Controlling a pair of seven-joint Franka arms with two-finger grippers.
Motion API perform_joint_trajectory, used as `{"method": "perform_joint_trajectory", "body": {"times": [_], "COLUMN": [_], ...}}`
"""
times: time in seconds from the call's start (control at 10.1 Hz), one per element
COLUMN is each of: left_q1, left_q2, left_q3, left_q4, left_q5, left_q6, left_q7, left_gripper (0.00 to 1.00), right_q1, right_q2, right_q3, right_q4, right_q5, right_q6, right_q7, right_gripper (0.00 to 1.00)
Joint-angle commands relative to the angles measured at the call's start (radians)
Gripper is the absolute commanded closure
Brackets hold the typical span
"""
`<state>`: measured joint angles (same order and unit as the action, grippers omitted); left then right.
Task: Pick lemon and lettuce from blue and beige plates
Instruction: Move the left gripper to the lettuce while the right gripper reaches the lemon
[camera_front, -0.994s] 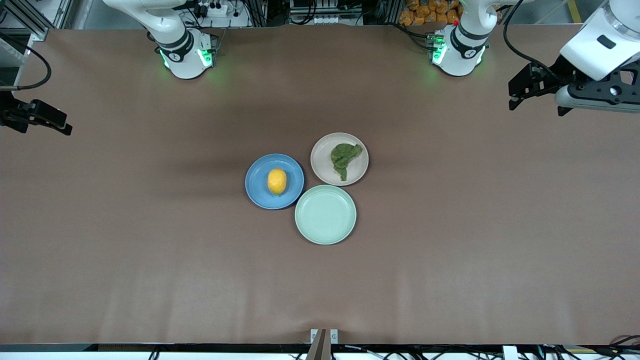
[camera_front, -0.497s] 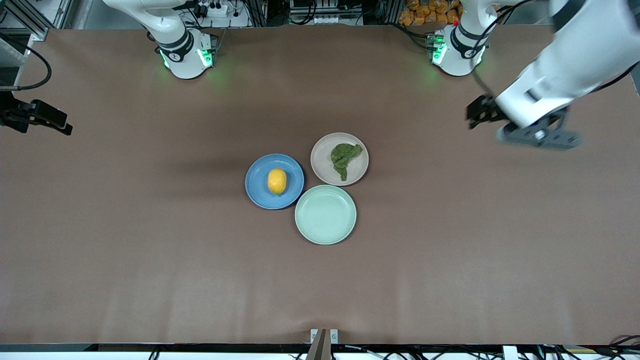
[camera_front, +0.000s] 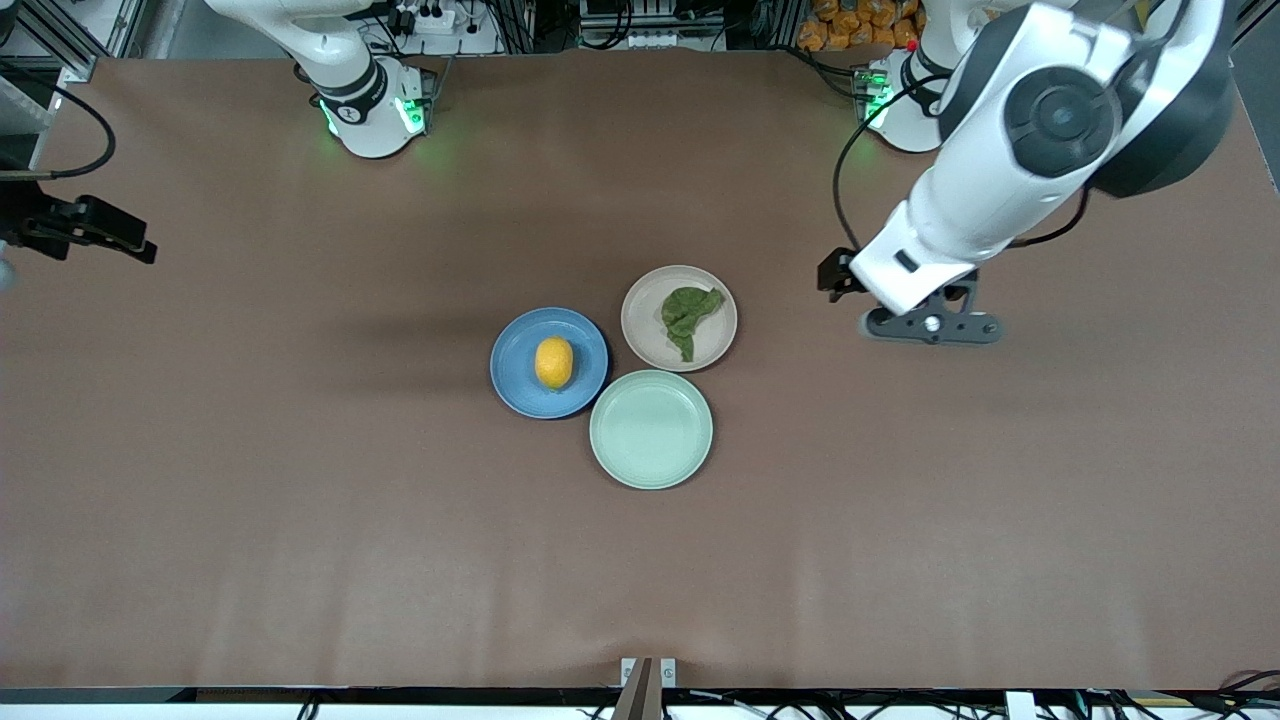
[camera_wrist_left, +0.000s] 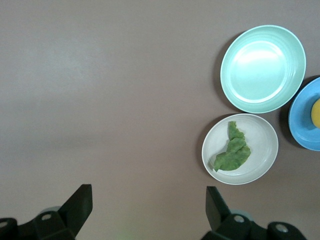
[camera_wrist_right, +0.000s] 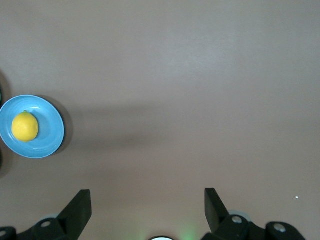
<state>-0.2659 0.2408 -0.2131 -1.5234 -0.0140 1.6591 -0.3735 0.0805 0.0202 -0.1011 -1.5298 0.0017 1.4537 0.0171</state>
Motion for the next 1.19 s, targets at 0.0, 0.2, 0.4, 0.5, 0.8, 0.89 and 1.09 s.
{"method": "perform_joint_trajectory", "body": {"times": [0.0, 0.2, 0.4, 0.5, 0.8, 0.89, 1.09], "left_q1": [-0.019, -0.026, -0.035, -0.054, -0.171, -0.223, -0.287], "left_q2": [0.069, 0.122, 0.201, 0.228, 0.288, 0.287, 0.282], "left_q3": [0.003, 0.004, 0.004, 0.004, 0.006, 0.006, 0.006], "left_q4": [0.025, 0.023, 0.023, 0.022, -0.004, -0.045, -0.148], "left_q5": [0.006, 0.012, 0.019, 0.019, 0.023, 0.022, 0.023], "left_q6": [0.002, 0.039, 0.08, 0.084, 0.181, 0.244, 0.4], "left_q7": [-0.007, -0.004, -0.004, -0.004, -0.007, -0.031, -0.091], "left_gripper": [0.0, 0.0, 0.0, 0.0, 0.0, 0.0, 0.0], "right_q1": [0.048, 0.074, 0.076, 0.099, 0.181, 0.217, 0.271], "right_q2": [0.053, 0.104, 0.142, 0.164, 0.239, 0.265, 0.296], "right_q3": [0.0, 0.0, 0.0, 0.0, 0.0, 0.0, 0.0], "right_q4": [0.017, 0.016, 0.013, 0.013, 0.007, -0.001, -0.027], "right_q5": [0.006, 0.05, 0.099, 0.106, 0.121, 0.124, 0.126], "right_q6": [-0.009, 0.0, 0.026, 0.043, 0.114, 0.158, 0.227], "right_q7": [0.026, 0.026, 0.044, 0.072, 0.16, 0.222, 0.273], "right_gripper": [0.0, 0.0, 0.0, 0.0, 0.0, 0.0, 0.0]}}
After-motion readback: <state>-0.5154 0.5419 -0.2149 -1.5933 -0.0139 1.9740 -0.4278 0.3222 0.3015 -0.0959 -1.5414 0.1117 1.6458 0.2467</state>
